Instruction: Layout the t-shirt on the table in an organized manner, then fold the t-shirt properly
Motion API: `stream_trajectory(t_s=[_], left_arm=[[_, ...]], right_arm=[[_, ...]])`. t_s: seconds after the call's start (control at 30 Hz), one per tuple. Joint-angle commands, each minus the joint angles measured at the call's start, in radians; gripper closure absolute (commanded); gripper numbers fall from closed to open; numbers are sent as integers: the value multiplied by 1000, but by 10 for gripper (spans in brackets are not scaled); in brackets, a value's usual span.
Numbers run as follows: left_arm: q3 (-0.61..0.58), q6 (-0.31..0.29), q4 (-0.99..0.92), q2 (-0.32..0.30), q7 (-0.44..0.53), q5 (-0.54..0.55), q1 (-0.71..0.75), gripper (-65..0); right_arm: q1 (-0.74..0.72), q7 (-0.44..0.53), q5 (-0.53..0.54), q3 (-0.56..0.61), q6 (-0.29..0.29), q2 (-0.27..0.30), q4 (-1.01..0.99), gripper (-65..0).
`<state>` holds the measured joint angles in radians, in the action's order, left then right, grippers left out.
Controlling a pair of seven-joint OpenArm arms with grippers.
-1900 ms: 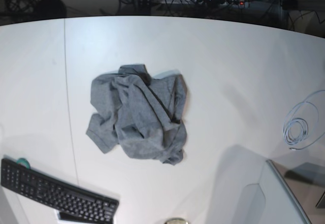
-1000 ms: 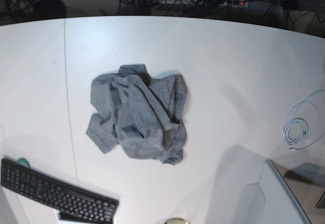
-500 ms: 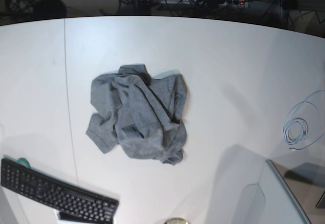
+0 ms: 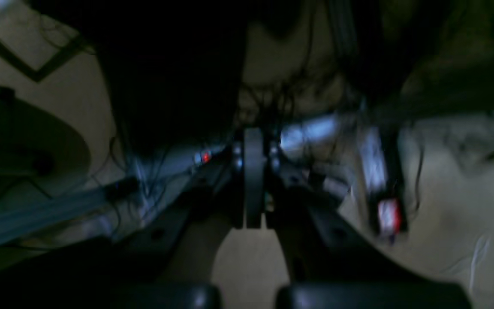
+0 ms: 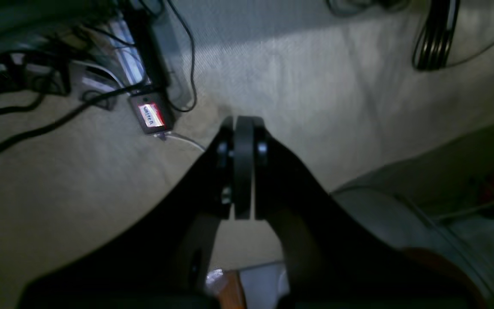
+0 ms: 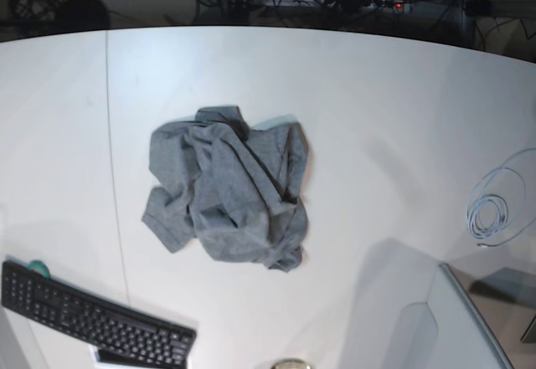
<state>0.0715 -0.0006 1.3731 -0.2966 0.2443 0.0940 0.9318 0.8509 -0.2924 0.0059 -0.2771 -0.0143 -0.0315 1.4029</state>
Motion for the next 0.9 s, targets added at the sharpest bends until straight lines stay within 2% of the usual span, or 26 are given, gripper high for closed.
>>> stream_trajectory(t_s=[0.0, 0.13, 0.23, 0.3, 0.37, 0.5, 0.6, 0.7, 0.73, 0.77, 0.8, 0.83, 0.87], left_arm=[[24, 6, 55, -11, 23, 39, 33, 0], [57, 6, 219, -17, 20, 171, 45, 0], [40, 6, 332, -14, -6, 226, -12, 0], [-2, 6, 403, -16, -102, 246, -82, 0], [-32, 6, 464, -11, -247, 267, -176, 0], [-75, 6, 490, -10, -481, 362, -391, 0], [-89, 6, 475, -8, -587, 471, -532, 0], [-95, 6, 434, 9, -652, 577, -655, 0], [-95, 6, 412, 18, -664, 596, -687, -18], [-95, 6, 389, 32, -672, 606, -715, -102], [-95, 6, 369, 46, -672, 606, -733, -160], [-95, 6, 346, 66, -672, 606, -751, -199], [-95, 6, 325, 81, -672, 606, -764, -202]], right_arm=[[40, 0, -5, -9, 7, 12, 66, 0], [81, -20, -5, -9, 7, 12, 252, 0], [70, -20, -5, -9, 7, 12, 329, 0], [46, -20, -8, -9, 7, 12, 359, 0], [28, -20, -8, -9, 7, 12, 384, 0], [-8, -20, -8, -3, 7, 12, 410, 0], [-31, -20, -8, -4, 7, 15, 410, 0], [-43, -20, -8, -3, 7, 18, 410, 0], [-46, -20, -8, -3, 7, 18, 410, 0], [-52, -20, -8, -3, 7, 20, 408, 0], [-58, -20, -8, -3, 7, 20, 408, 0], [-65, -20, -8, -6, 7, 20, 408, 0], [-68, -20, -8, -6, 7, 20, 408, 0]])
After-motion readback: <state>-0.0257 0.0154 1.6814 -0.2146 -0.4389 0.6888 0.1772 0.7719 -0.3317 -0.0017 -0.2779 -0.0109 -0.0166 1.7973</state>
